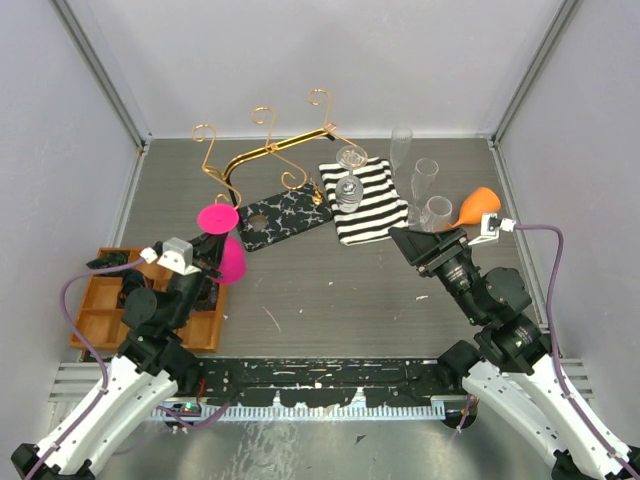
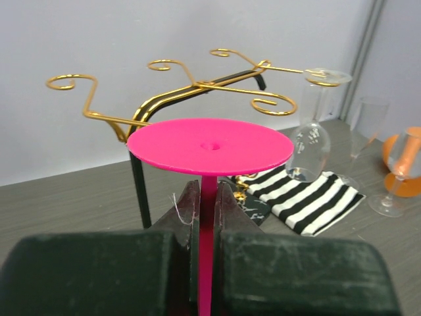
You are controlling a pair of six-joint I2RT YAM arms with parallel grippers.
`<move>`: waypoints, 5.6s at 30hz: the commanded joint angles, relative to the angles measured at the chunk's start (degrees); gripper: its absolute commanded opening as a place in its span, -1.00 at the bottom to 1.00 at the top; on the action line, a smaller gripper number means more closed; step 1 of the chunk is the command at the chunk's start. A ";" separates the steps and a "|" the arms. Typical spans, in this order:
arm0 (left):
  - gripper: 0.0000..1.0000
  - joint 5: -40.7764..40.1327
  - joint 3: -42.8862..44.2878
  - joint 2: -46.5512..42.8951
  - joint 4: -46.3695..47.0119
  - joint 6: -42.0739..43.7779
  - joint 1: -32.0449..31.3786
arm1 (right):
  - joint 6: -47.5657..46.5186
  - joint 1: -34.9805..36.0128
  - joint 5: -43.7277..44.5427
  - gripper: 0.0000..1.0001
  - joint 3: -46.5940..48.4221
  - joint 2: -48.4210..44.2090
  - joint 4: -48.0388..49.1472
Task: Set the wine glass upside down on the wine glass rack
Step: Turn the wine glass upside down at the wine rack.
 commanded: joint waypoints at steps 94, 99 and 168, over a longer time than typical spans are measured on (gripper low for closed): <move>-1.00 30.21 2.80 43.96 46.73 -7.48 25.36 | -0.57 0.17 0.61 0.16 0.14 -5.84 -6.41; -1.00 34.20 2.00 45.42 48.79 -8.17 25.36 | -0.53 0.18 0.45 0.16 0.30 -5.38 -6.48; -0.68 56.11 3.73 49.67 43.37 -7.81 19.33 | 0.21 0.15 0.22 0.16 0.68 -4.83 -9.13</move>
